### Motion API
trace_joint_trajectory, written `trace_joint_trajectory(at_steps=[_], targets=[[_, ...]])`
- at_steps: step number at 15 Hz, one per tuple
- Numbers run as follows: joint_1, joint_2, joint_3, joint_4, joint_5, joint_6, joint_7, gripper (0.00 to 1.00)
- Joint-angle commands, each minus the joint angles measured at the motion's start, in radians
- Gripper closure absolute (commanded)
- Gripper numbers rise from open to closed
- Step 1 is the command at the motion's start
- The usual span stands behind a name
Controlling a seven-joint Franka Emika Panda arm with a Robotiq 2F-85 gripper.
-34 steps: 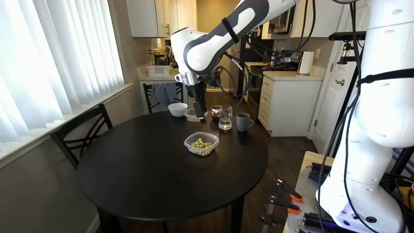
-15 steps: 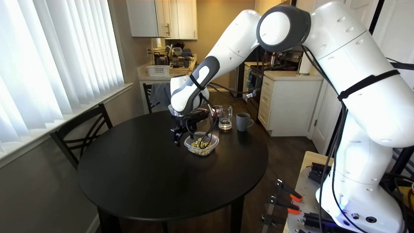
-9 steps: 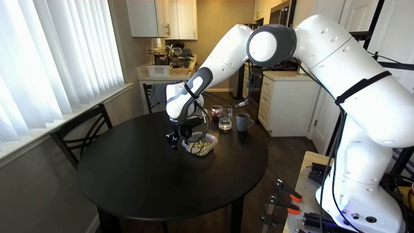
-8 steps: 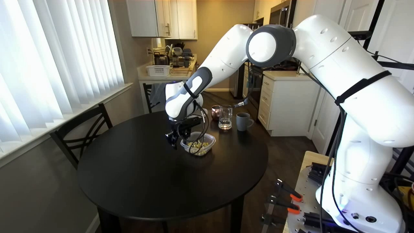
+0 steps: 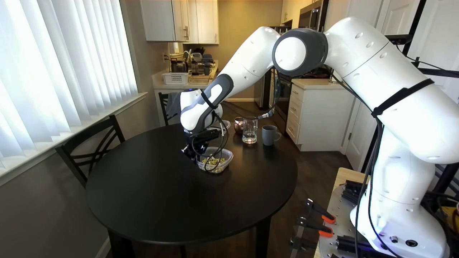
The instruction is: Pour the candy out of the clear container and onto the black table.
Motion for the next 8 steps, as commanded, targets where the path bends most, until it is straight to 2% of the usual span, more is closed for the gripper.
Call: trace_joint_trajectory(at_steps=[1, 2, 4, 5, 8], targets=[[0.022, 0.016, -0.016, 0.028, 0.021, -0.021, 0.037, 0.96], [0.022, 0.012, -0.013, 0.023, 0.024, -0.015, 0.036, 0.96], [-0.015, -0.018, 0.041, -0.005, 0.069, 0.027, -0.024, 0.97], [-0.056, -0.043, 0.096, -0.032, 0.115, 0.071, -0.095, 0.97], [-0.123, -0.092, 0.181, -0.089, 0.205, 0.155, -0.239, 0.97]])
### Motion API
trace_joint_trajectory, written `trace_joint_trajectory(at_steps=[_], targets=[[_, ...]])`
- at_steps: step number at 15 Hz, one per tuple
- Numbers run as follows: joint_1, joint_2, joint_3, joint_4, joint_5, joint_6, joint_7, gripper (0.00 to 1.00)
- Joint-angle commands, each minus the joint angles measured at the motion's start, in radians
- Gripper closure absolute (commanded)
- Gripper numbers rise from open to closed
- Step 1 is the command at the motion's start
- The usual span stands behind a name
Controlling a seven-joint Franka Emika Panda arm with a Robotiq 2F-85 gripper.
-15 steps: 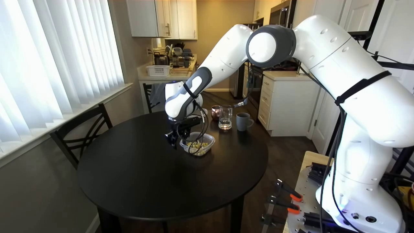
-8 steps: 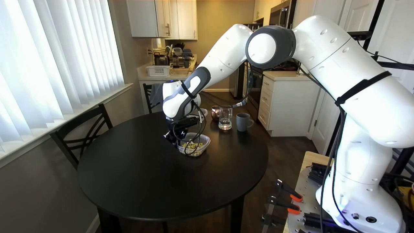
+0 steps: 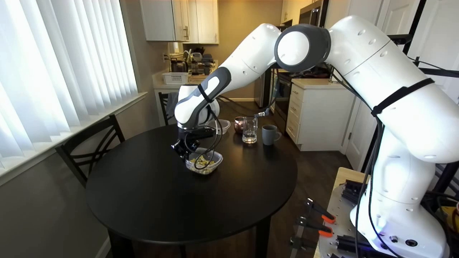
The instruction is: Pour the candy out of the clear container and onto the black table.
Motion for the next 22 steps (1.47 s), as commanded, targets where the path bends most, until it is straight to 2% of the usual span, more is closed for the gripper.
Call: trace_joint_trajectory(at_steps=[1, 3, 5, 8, 13, 15, 17, 20, 22], targets=[[-0.12, -0.079, 0.131, -0.108, 0.134, 0.114, -0.216, 0.97], [-0.205, -0.07, 0.217, -0.118, 0.222, 0.162, -0.359, 0.97], [-0.32, -0.039, 0.334, -0.113, 0.291, 0.192, -0.497, 0.97], [-0.459, 0.008, 0.484, -0.101, 0.386, 0.176, -0.701, 0.97], [-0.599, 0.031, 0.638, -0.108, 0.551, 0.074, -1.02, 0.97], [-0.628, 0.043, 0.66, -0.104, 0.614, 0.0, -1.137, 0.97], [-0.643, 0.04, 0.653, -0.104, 0.683, -0.102, -1.246, 0.97], [-0.646, 0.028, 0.599, -0.096, 0.791, -0.295, -1.397, 0.97], [-0.634, 0.031, 0.536, -0.076, 0.853, -0.452, -1.483, 0.97]])
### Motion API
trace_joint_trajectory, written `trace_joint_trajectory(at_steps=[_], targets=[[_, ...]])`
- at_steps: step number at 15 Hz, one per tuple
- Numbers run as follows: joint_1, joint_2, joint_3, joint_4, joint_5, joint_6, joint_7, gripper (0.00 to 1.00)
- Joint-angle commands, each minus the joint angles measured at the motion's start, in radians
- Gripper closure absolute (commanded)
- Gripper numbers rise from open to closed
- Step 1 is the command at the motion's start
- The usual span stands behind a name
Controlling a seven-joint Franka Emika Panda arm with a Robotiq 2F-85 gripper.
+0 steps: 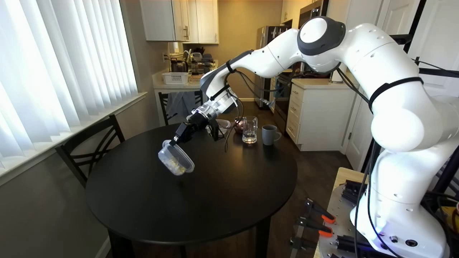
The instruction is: Pour the candy out of the clear container and onto the black table.
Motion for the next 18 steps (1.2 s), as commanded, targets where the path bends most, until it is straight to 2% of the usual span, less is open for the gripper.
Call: trace_joint_trajectory(at_steps=[1, 4, 8, 9, 10, 13, 18], targets=[[-0.069, 0.032, 0.011, 0.01, 0.032, -0.208, -0.13, 0.97], [-0.095, 0.081, -0.005, 0.05, 0.032, -0.388, -0.175, 0.97], [-0.124, 0.162, -0.005, 0.119, 0.036, -0.613, -0.16, 0.97], [-0.039, 0.134, -0.127, 0.148, 0.137, -0.721, -0.179, 0.97], [-0.024, 0.144, -0.151, 0.165, 0.166, -0.77, -0.166, 0.97], [0.065, 0.147, -0.288, 0.21, 0.294, -0.904, -0.14, 0.97], [0.182, 0.153, -0.449, 0.248, 0.449, -0.997, -0.121, 0.97]])
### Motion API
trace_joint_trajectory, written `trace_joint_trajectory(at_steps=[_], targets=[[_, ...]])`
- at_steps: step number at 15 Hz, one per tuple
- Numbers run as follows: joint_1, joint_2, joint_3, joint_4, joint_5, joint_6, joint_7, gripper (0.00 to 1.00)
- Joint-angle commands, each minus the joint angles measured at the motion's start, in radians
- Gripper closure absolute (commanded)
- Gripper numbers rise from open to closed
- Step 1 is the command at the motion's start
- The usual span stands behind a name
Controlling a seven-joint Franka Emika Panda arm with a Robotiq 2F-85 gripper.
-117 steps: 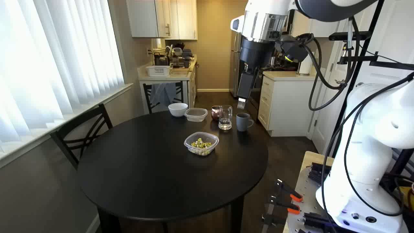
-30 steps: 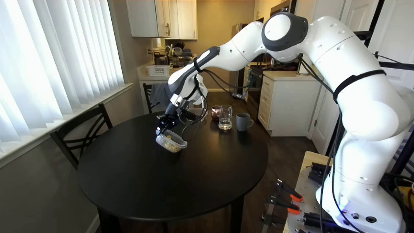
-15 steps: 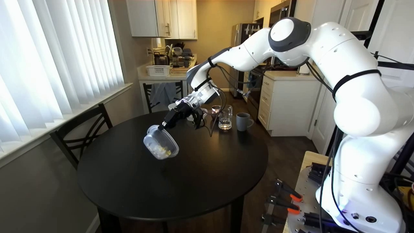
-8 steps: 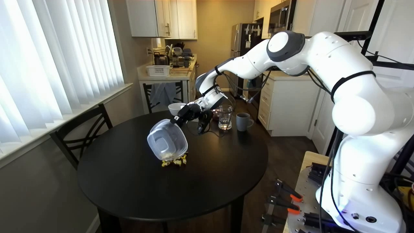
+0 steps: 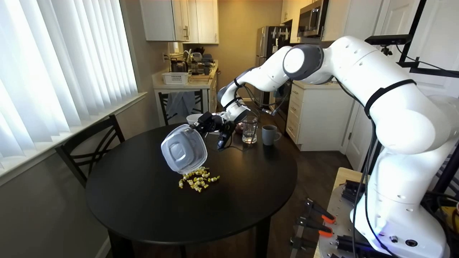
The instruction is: Pour the candy out of the clear container and onto the black table.
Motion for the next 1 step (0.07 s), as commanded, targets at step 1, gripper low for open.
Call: trace_joint_trajectory(at_steps=[1], targets=[[0.073, 0.013, -0.095, 0.035, 0.096, -0.06, 0.037, 0.97]])
